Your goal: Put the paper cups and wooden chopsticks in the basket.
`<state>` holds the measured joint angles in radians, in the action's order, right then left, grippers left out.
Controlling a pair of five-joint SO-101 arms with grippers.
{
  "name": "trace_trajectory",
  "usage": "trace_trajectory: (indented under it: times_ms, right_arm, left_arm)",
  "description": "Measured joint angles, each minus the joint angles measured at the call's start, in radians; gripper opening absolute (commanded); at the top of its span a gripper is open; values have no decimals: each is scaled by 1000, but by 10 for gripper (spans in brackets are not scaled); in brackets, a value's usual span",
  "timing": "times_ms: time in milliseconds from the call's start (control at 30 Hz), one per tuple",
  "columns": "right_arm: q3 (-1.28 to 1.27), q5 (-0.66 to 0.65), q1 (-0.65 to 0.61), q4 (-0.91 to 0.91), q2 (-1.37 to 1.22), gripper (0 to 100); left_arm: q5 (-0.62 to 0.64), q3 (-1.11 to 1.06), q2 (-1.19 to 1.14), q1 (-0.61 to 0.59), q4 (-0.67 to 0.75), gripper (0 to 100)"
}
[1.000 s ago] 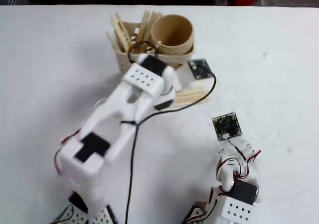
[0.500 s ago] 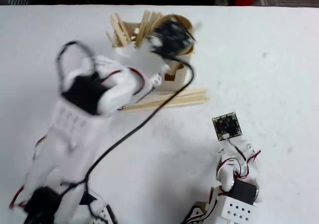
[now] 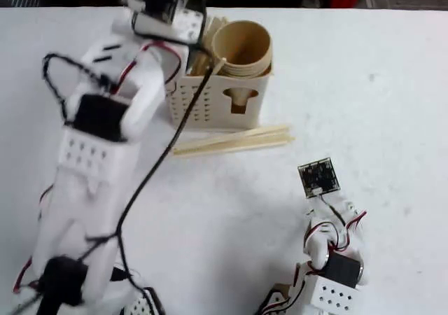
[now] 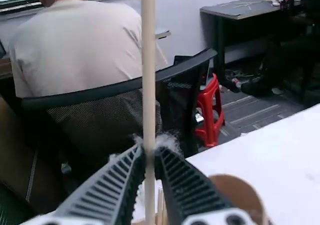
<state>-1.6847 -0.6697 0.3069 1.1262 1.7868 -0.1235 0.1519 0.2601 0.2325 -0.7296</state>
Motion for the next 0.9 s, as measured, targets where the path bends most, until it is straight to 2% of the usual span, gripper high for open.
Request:
trace_trajectory:
  times_ms: [100,300,433,567,900]
  right_arm:
    - [0,0,0,0,0,21]
    - [0,0,0,0,0,21]
    - [0,0,0,0,0,21]
    - [0,0,0,0,0,21]
    - [0,0,0,0,0,21]
  left_arm:
    - [15,0,-71,-21,40,23]
    - [132,0,-152,-66,48,24]
    - [141,0,-172,-77,48,27]
    - [141,0,-172,-83,48,71]
    - [147,0,-172,-80,17,71]
